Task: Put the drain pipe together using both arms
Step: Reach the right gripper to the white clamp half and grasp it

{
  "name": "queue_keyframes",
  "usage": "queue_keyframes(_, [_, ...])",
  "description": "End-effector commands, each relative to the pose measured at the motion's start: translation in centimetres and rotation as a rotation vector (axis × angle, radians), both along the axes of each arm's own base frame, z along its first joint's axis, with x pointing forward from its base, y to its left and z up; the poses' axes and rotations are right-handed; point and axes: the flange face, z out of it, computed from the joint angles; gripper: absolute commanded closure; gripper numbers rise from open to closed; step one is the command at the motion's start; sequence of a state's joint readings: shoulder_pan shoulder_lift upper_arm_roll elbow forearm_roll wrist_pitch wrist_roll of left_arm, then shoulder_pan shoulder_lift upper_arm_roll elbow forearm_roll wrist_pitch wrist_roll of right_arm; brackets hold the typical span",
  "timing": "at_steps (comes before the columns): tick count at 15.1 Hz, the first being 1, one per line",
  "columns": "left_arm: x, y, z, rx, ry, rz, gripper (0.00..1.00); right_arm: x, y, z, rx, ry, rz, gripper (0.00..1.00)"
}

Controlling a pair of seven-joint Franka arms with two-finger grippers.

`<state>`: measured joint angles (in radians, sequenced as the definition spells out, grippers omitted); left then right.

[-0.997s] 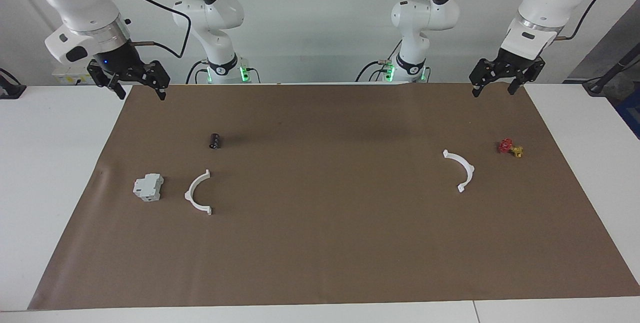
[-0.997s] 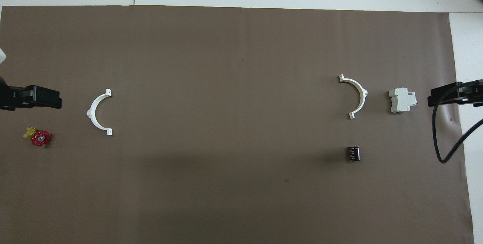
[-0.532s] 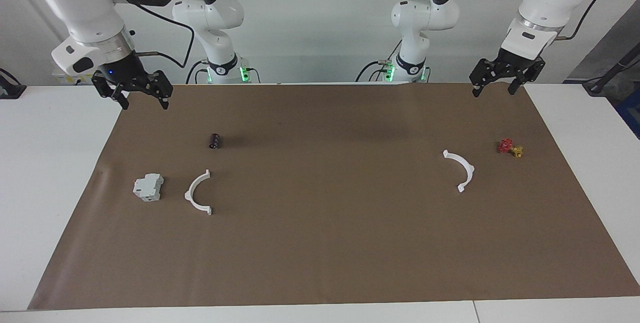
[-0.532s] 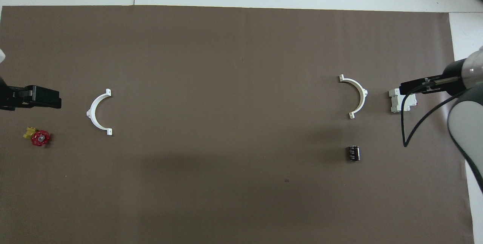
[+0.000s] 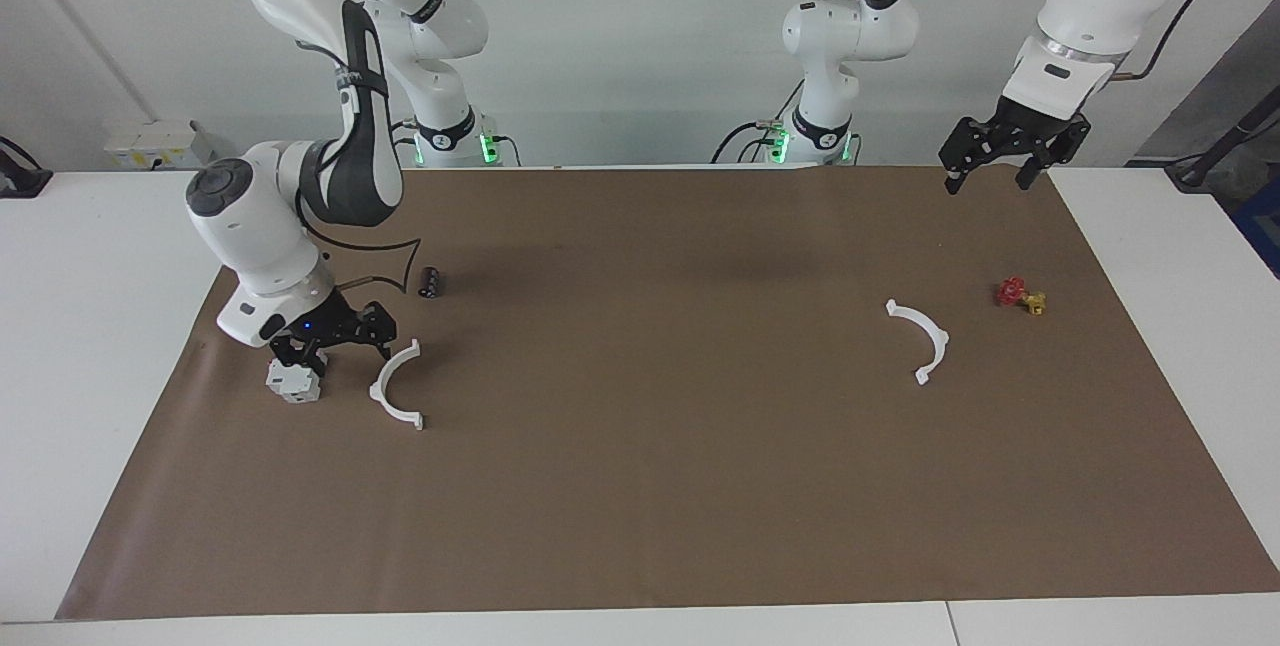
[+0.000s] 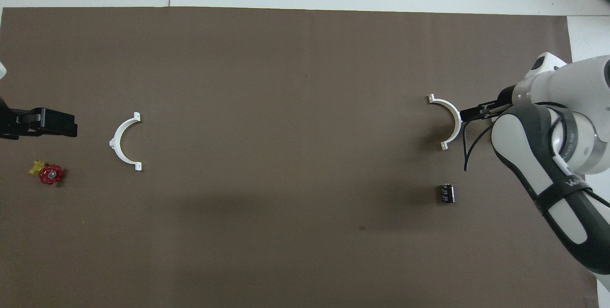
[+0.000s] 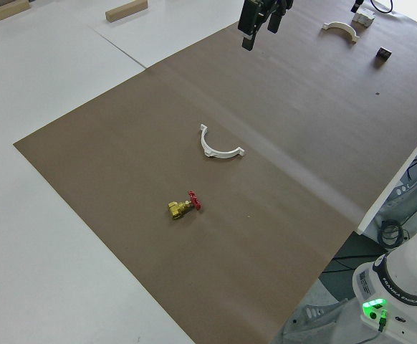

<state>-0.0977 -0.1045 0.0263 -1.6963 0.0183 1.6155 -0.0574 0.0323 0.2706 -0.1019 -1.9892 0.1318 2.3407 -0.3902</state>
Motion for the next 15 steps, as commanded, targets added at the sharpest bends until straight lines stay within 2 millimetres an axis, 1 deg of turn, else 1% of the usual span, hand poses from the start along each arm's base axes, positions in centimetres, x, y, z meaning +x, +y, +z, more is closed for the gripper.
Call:
queue_keyframes(1, [-0.4, 0.1, 0.4, -0.011, 0.003, 0.013, 0.00, -0.9, 0.1, -1.9, 0.008, -0.032, 0.008, 0.00])
queue_keyframes(3, [-0.4, 0.1, 0.4, -0.011, 0.003, 0.013, 0.00, -0.9, 0.2, -4.1, 0.012, -0.006, 0.001, 0.04])
queue_keyframes(4, [-0.4, 0.1, 0.4, -0.011, 0.003, 0.013, 0.00, -0.6, 0.1, -4.9, 0.017, -0.027, -0.011, 0.06])
queue_keyframes(5, [-0.4, 0.2, 0.4, -0.011, 0.001, 0.014, 0.00, -0.4, 0.4, -5.3, 0.016, -0.039, -0.011, 0.09])
queue_keyframes(6, [-0.4, 0.2, 0.4, -0.011, 0.003, 0.014, 0.00, -0.3, 0.7, -5.5, 0.015, -0.039, -0.005, 0.14])
queue_keyframes(7, [-0.4, 0.1, 0.4, -0.011, 0.001, 0.013, 0.00, -0.3, 0.8, -5.6, 0.015, -0.038, 0.002, 0.27])
queue_keyframes(8, [-0.4, 0.2, 0.5, -0.011, 0.000, 0.014, 0.00, -0.3, 0.7, -5.6, 0.012, -0.041, 0.024, 0.42])
queue_keyframes(9, [-0.4, 0.1, 0.5, -0.011, 0.000, 0.013, 0.00, -0.3, 0.7, -5.5, 0.010, -0.043, 0.034, 0.63])
queue_keyframes(10, [-0.4, 0.2, 0.5, -0.011, 0.000, 0.014, 0.00, -0.3, 0.8, -5.5, 0.012, -0.043, 0.030, 1.00])
queue_keyframes(11, [-0.4, 0.1, 0.5, -0.011, 0.000, 0.013, 0.00, -0.2, 0.9, -5.5, 0.016, -0.045, 0.018, 1.00])
queue_keyframes(12, [-0.4, 0.2, 0.4, -0.011, 0.001, 0.014, 0.00, 0.0, 0.5, -5.4, 0.029, -0.047, -0.019, 1.00])
queue_keyframes(13, [-0.4, 0.1, 0.5, -0.011, 0.000, 0.013, 0.00, 0.4, 0.3, -5.0, 0.061, -0.057, -0.067, 1.00])
queue_keyframes(15, [-0.4, 0.1, 0.4, -0.011, 0.003, 0.013, 0.00, 1.3, 0.9, -3.7, 0.078, -0.077, -0.072, 1.00])
